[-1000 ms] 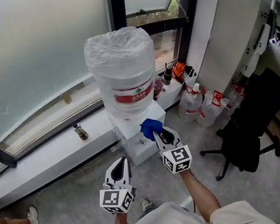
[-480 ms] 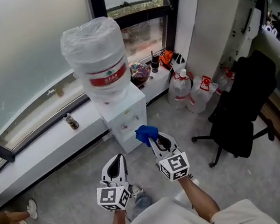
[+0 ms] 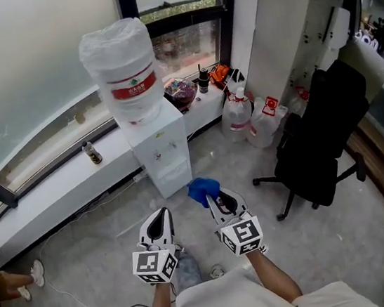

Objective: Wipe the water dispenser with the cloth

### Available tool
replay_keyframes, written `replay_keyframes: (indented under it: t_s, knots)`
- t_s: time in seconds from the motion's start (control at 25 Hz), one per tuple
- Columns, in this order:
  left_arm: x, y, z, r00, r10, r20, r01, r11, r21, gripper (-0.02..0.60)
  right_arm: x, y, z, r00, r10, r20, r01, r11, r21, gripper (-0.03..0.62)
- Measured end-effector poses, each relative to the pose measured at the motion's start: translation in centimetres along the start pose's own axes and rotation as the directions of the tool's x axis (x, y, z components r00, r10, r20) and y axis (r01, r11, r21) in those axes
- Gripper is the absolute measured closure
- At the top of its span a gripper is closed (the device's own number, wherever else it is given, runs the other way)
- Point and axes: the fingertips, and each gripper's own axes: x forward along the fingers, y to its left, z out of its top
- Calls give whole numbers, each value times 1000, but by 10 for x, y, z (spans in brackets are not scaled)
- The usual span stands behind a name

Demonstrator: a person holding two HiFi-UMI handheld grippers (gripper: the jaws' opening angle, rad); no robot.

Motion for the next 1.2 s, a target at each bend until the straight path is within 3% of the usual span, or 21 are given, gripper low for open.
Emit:
replay_keyframes:
  t_s: [0.6,1.2]
  knots:
    - [-37,-16,4,999,40,29,-41,999,31,571,-23,31,11,997,73,41,-72,997,-10,514]
    - [-39,-18,1,998,44,33,-45,998,36,571,-26,29,7,996,75,41,-75,997,-5,515]
